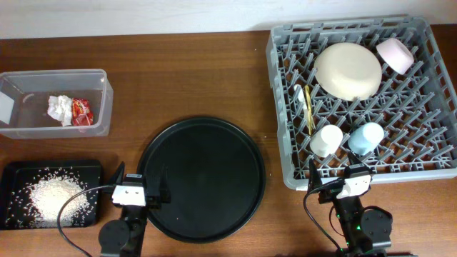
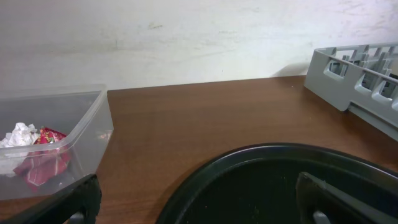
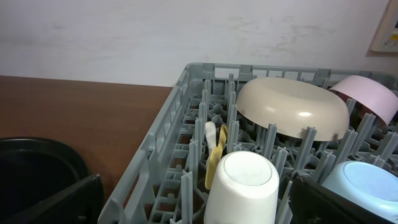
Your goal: Sort waste into correct bins and load items into the dishwasher rack
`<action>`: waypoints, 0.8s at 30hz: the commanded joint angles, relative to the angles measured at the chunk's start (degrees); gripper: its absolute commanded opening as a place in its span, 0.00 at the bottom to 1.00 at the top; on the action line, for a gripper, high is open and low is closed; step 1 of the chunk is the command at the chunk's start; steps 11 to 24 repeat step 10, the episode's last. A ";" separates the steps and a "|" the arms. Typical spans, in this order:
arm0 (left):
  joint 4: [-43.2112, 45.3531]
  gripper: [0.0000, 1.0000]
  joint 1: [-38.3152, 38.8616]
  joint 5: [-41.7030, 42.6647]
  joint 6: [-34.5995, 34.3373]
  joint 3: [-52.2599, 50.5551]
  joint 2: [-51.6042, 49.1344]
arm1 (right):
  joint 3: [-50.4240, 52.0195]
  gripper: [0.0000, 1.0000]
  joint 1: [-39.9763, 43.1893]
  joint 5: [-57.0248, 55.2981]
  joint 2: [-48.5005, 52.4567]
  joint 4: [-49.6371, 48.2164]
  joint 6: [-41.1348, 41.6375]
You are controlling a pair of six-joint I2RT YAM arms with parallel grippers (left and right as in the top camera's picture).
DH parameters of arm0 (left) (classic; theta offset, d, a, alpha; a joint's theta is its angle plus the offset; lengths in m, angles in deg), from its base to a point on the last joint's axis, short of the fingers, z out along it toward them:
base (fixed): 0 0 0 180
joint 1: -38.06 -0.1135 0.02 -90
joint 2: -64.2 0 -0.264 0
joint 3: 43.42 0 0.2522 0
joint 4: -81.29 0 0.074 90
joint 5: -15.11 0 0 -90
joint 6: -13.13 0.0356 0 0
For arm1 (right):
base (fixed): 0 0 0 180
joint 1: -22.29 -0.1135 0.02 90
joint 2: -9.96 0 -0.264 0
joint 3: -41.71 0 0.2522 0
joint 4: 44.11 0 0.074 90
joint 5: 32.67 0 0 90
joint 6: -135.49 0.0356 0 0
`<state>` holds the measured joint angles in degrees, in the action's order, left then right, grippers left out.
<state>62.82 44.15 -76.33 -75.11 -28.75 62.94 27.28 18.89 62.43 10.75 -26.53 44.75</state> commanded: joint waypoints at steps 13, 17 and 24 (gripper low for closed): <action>-0.04 0.99 0.00 0.81 0.92 -0.39 0.59 | 0.35 0.98 0.48 0.70 -0.44 0.07 -0.35; -0.04 0.99 0.00 0.81 0.92 -0.39 0.59 | 0.35 0.98 0.48 0.70 -0.44 0.07 -0.35; -0.04 0.99 0.00 0.81 0.92 -0.39 0.59 | 0.35 0.98 0.48 0.70 -0.44 0.07 -0.35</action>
